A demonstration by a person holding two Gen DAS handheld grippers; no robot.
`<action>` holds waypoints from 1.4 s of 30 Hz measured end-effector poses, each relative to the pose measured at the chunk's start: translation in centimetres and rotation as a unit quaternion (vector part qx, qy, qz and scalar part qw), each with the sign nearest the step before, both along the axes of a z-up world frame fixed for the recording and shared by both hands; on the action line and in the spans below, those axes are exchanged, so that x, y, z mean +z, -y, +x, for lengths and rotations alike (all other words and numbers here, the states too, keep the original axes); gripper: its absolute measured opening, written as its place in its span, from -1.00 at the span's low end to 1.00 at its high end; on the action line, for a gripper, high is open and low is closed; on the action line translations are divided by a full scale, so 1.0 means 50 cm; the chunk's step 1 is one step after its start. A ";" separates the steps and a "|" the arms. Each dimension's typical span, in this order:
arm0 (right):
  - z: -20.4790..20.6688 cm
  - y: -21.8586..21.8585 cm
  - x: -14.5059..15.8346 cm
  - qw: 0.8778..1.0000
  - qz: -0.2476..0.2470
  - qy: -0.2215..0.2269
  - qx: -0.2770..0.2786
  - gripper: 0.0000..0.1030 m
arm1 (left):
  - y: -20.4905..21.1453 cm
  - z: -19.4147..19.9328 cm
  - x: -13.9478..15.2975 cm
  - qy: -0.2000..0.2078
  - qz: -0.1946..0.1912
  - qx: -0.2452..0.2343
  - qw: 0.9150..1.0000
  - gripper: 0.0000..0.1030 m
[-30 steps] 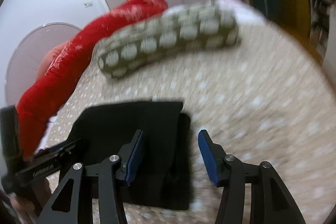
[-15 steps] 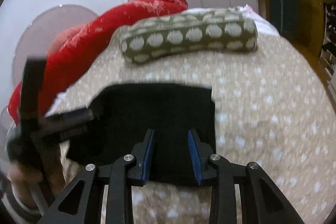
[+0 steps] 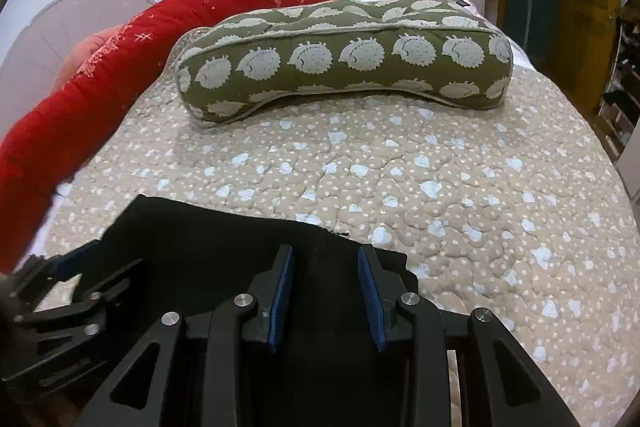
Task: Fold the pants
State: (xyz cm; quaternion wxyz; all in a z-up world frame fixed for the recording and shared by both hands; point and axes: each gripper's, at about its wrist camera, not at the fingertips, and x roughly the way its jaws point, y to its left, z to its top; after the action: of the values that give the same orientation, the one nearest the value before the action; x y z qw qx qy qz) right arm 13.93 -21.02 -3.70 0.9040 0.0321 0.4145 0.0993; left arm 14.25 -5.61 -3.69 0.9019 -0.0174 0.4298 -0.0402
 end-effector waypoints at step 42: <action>-0.303 0.012 0.102 0.996 0.010 0.066 -0.055 -0.14 | 0.000 -0.250 0.102 0.079 0.025 0.022 0.996 0.43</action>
State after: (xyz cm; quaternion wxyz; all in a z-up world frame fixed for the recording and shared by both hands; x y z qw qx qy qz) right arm -1.19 -21.62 1.41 0.9331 0.0572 0.3508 0.0550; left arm 1.74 -5.61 1.42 0.9338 -0.0005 0.3575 -0.0111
